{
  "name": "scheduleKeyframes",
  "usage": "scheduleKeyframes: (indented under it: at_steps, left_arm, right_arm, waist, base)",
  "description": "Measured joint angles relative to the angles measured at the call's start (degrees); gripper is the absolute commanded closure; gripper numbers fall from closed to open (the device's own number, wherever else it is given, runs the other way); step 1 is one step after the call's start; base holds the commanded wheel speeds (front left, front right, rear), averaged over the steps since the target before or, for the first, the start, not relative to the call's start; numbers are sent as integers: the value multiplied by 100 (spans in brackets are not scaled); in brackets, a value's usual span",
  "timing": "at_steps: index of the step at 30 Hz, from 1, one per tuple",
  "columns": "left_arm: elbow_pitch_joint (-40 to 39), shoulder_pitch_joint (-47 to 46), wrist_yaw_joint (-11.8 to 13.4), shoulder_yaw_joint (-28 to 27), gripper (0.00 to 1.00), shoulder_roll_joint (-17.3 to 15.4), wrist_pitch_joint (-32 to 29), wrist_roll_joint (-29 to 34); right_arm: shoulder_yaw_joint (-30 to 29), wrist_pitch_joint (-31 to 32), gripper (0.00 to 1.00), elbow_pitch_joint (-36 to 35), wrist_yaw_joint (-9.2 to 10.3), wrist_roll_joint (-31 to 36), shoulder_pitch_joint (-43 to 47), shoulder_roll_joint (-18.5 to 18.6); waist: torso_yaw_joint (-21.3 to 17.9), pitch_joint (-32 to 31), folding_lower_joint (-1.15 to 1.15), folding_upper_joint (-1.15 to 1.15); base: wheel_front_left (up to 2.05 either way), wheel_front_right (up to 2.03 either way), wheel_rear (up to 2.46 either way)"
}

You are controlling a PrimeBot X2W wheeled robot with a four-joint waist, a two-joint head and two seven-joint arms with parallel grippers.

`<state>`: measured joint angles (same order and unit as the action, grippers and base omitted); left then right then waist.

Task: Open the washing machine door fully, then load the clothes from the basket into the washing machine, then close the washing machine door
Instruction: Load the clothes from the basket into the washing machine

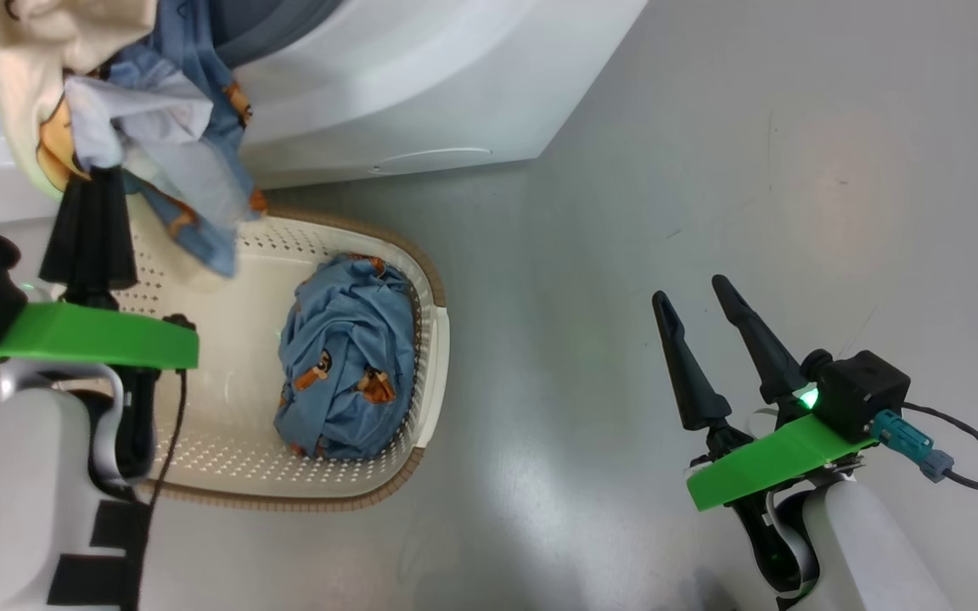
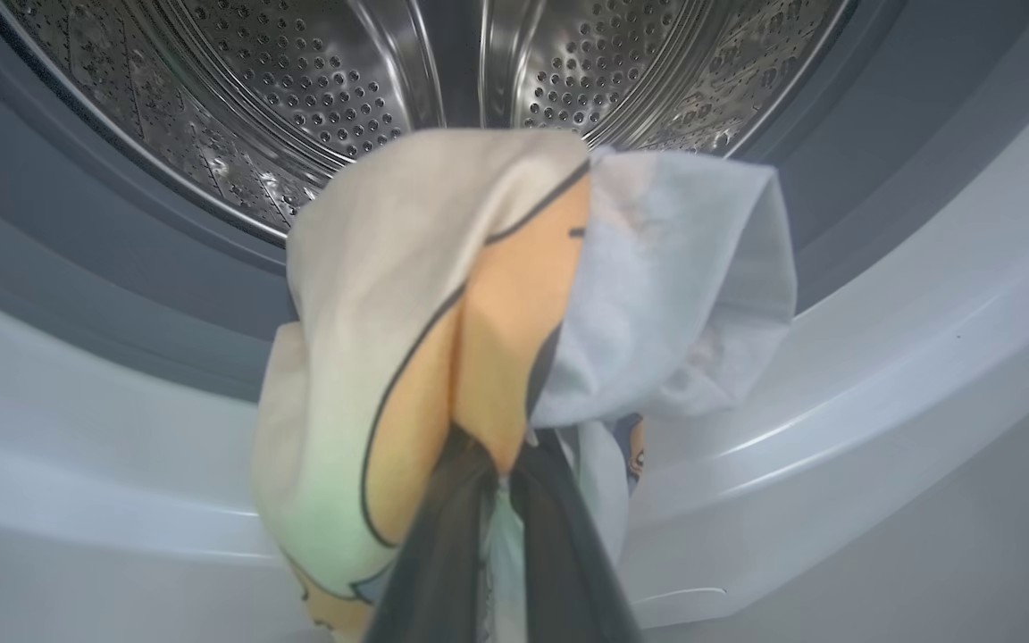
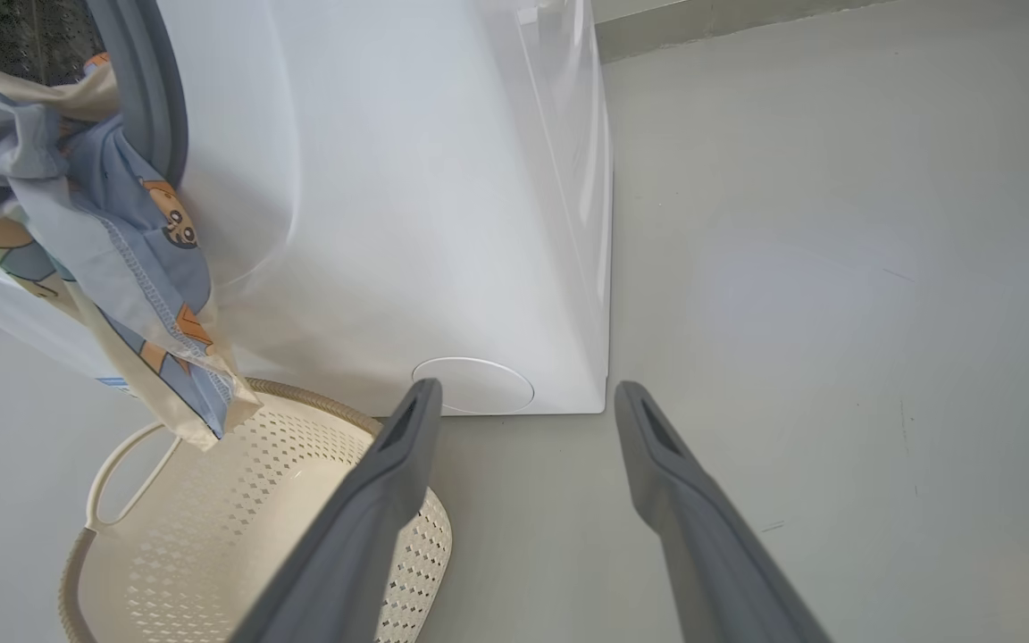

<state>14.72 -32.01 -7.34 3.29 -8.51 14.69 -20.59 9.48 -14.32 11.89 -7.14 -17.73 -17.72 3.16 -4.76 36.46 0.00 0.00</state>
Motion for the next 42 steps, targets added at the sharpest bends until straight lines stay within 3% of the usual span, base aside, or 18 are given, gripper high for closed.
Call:
scheduleKeyframes:
  at_steps: [6, 15, 34, 37, 42]
  left_arm:
    - [242, -541, 1, 119, 100, -372, 1, 182]
    - [1250, -1947, 0, 593, 100, -775, -97, 123]
    - [3210, -4191, 2, 1045, 100, -977, -1306, 154]
    - [3355, -4420, 10, 1145, 100, -961, -1258, 231]
    - [3390, -4905, 112, 1323, 100, -998, -425, 570]
  right_arm:
    - [11, 0, 0, 12, 0, -9, 0, 1]
    - [66, 0, 0, 4, 0, -55, 0, 0]
    - [211, 0, 0, -26, 0, -315, 15, -3]
    - [274, 0, 0, -27, 0, -321, 40, -2]
    - [334, 0, 0, -59, 0, -321, 79, -4]
  waist:
    - [-31, -45, 0, 0]
    - [-169, 18, 0, 0]
    - [-443, 513, 0, 0]
    - [-468, 573, 0, 0]
    - [-529, 678, 0, 0]
  base:
    - [0, 0, 0]
    - [0, 0, 0]
    - [0, 0, 0]
    - [0, 0, 0]
    - [0, 0, 0]
